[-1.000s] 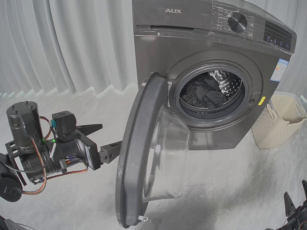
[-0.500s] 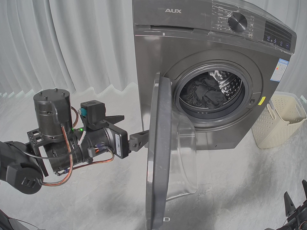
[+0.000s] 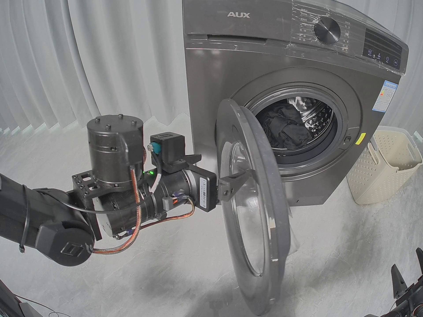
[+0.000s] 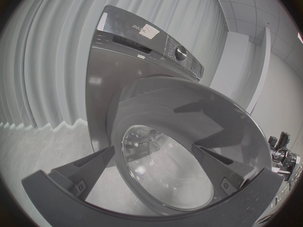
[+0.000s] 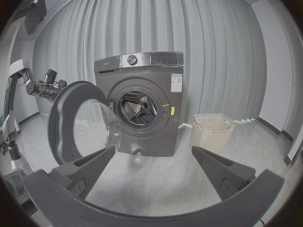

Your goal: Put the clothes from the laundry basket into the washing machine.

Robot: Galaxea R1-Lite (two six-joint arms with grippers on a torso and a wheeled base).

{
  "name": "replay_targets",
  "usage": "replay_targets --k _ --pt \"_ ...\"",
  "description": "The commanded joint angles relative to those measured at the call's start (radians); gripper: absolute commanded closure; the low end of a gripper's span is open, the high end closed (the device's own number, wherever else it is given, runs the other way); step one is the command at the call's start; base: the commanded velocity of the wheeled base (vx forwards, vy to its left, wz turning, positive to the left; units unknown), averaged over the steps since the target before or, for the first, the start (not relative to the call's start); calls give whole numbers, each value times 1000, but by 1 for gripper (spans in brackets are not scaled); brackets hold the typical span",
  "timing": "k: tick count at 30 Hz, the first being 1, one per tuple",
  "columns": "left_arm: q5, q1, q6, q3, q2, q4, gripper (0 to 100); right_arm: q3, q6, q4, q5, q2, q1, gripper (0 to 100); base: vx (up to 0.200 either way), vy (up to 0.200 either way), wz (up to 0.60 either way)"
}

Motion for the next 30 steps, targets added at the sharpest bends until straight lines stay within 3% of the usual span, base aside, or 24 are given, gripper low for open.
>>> replay_targets --k 1,12,18,30 --pt "1 -8 0 -24 42 0 0 18 1 0 0 -16 0 0 0 0 0" --pt "0 -11 -5 -131 128 0 0 18 -1 0 0 -16 0 0 0 0 0" --pt "1 -23 -32 -222 195 2 0 18 1 0 0 -16 0 0 0 0 0" --pt "0 -27 -34 -343 278 2 0 18 -1 0 0 -16 0 0 0 0 0"
